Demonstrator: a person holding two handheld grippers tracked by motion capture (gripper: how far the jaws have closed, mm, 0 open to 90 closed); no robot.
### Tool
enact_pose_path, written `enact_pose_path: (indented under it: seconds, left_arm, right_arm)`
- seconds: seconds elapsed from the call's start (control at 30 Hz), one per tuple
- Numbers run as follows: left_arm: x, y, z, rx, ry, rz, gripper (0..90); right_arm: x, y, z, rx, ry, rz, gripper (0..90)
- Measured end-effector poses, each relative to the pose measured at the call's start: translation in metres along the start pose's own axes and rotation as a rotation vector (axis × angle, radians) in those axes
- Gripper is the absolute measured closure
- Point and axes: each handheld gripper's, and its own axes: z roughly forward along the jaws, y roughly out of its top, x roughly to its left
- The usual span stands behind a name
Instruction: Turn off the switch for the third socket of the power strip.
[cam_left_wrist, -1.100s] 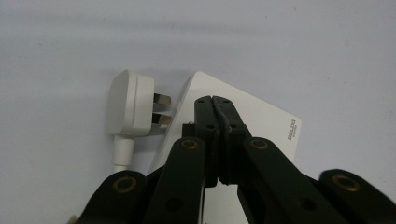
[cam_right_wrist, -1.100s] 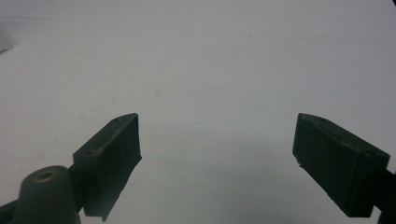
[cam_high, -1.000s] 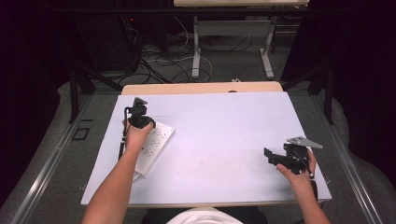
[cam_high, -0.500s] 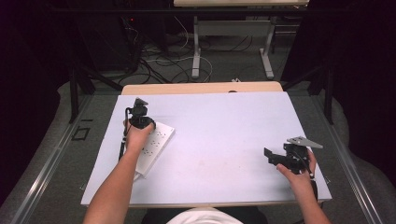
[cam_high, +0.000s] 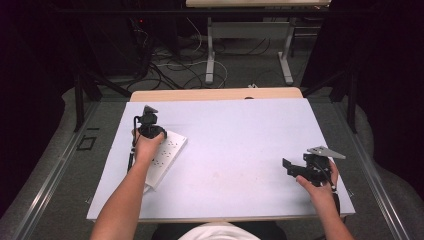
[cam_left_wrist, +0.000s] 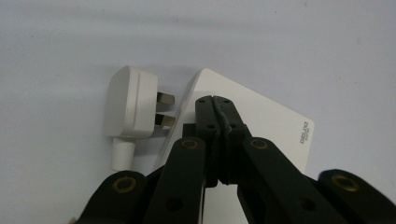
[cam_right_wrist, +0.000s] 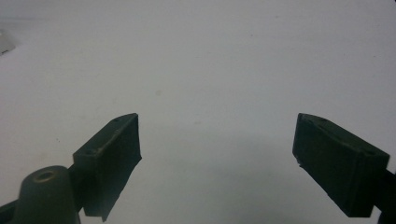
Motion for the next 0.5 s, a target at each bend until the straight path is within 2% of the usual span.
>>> enact_pose_path:
  seconds: [0.1, 0.5]
  left_arm:
    - [-0.0007, 0.0000, 0.0016, 0.013, 0.006, 0.015, 90.0]
    - [-0.0017, -0.0004, 0.0024, 0.004, 0.009, 0.017, 90.0]
  right_arm:
    - [0.0000, 0.0001, 0.0001, -0.002, 0.002, -0.003, 14.4]
    - [-0.0004, -0.0004, 0.0007, -0.005, -0.001, 0.004, 14.5]
